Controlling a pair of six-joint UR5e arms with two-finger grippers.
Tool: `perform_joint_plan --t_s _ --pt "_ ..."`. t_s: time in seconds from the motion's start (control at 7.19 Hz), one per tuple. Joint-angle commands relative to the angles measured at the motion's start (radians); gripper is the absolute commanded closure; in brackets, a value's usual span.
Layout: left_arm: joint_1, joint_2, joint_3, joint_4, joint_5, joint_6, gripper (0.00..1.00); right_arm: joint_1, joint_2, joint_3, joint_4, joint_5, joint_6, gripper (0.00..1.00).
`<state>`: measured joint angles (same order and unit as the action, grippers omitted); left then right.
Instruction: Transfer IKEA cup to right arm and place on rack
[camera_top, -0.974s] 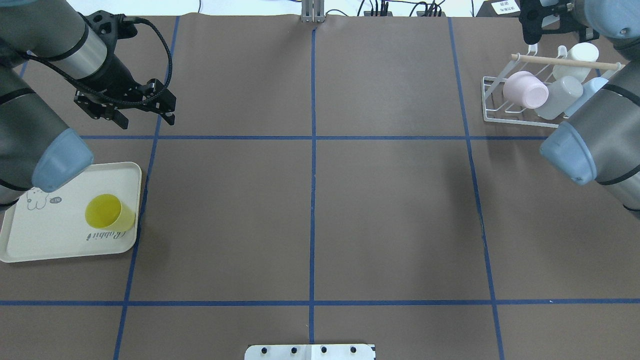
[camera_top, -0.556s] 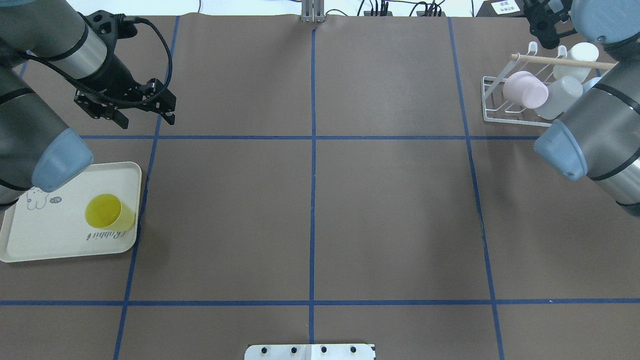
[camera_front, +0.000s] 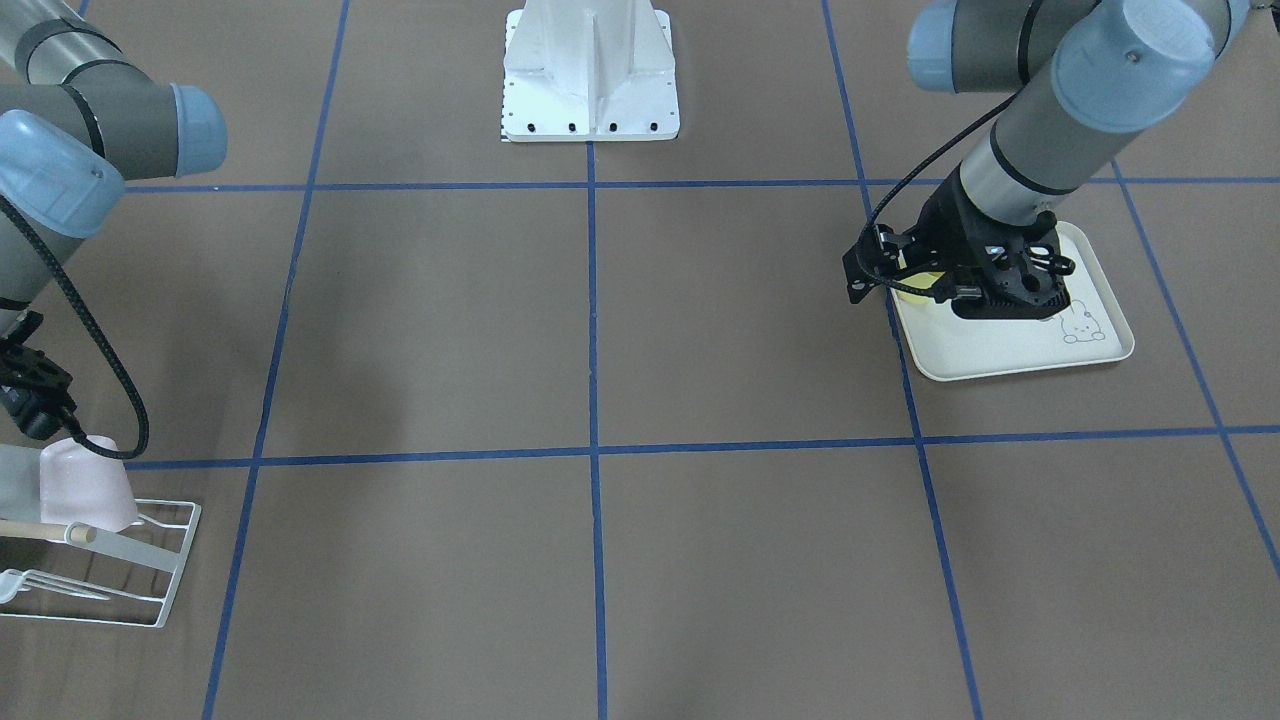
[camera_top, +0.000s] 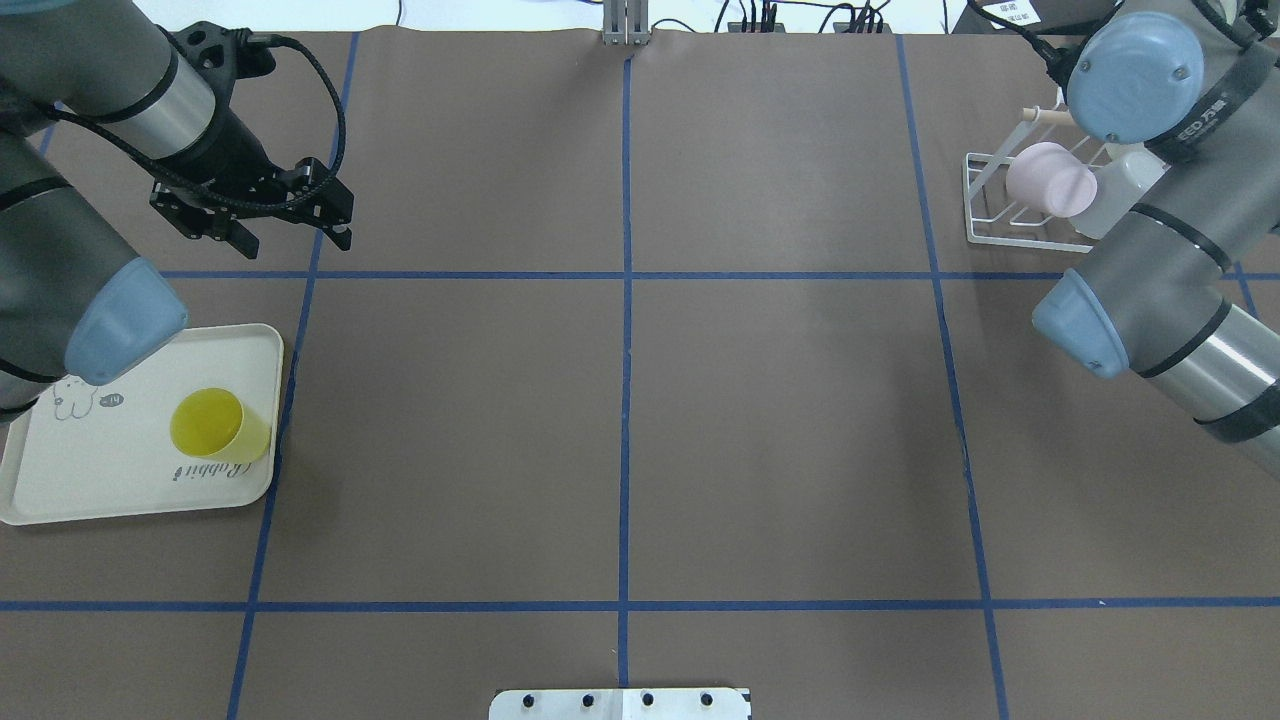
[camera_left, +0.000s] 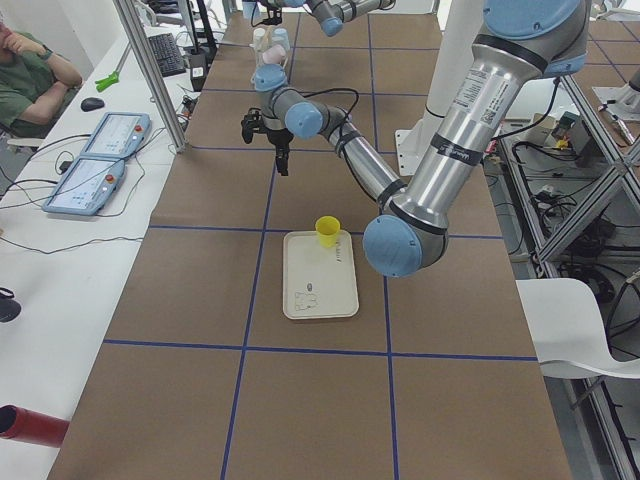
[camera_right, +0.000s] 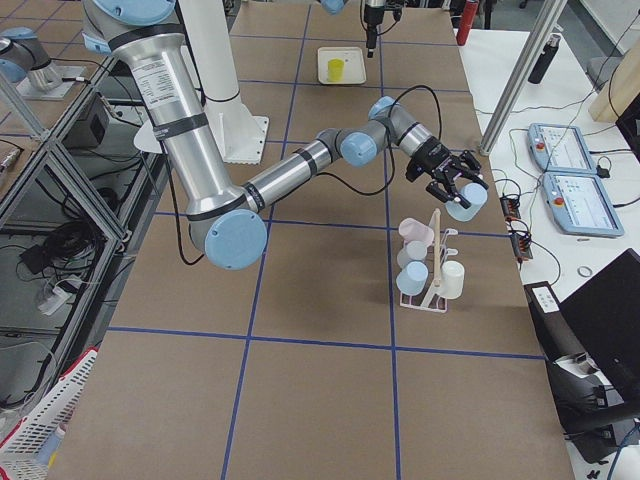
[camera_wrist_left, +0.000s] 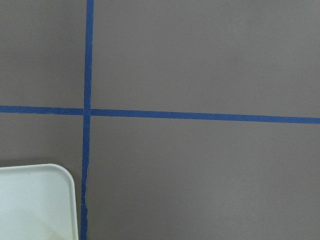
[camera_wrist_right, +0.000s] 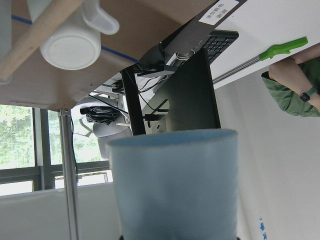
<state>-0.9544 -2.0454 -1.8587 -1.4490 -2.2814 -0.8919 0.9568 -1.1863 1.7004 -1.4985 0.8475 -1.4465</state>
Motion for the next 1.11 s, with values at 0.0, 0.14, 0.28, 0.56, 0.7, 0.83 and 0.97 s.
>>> perform_joint_plan --t_s 0.0,0.14,0.28,0.56,0.7,0.83,0.97 --pt "0.0 -0.001 0.001 -0.001 -0.001 0.001 0.0 -0.029 -0.01 -0.069 0.029 -0.091 0.005 0.65" --pt "0.0 -0.001 0.0 -0.001 -0.003 0.001 0.0 -0.033 -0.016 -0.127 0.094 -0.094 0.008 0.64" --pt "0.0 -0.001 0.0 -0.001 -0.003 0.001 0.0 -0.038 -0.021 -0.195 0.175 -0.094 0.009 0.64" --pt "0.002 -0.001 0.001 -0.001 -0.003 -0.001 0.0 -0.052 -0.019 -0.234 0.23 -0.1 0.012 0.64" --pt "0.002 -0.001 0.003 -0.002 -0.003 0.001 0.0 -0.055 -0.019 -0.234 0.23 -0.1 0.017 0.64" --pt "0.002 -0.002 0.003 -0.002 -0.003 -0.001 0.0 -0.059 -0.021 -0.234 0.23 -0.1 0.017 0.63" --pt "0.002 -0.004 0.001 -0.002 -0.003 -0.002 0.0 -0.059 -0.029 -0.232 0.23 -0.1 0.017 0.62"
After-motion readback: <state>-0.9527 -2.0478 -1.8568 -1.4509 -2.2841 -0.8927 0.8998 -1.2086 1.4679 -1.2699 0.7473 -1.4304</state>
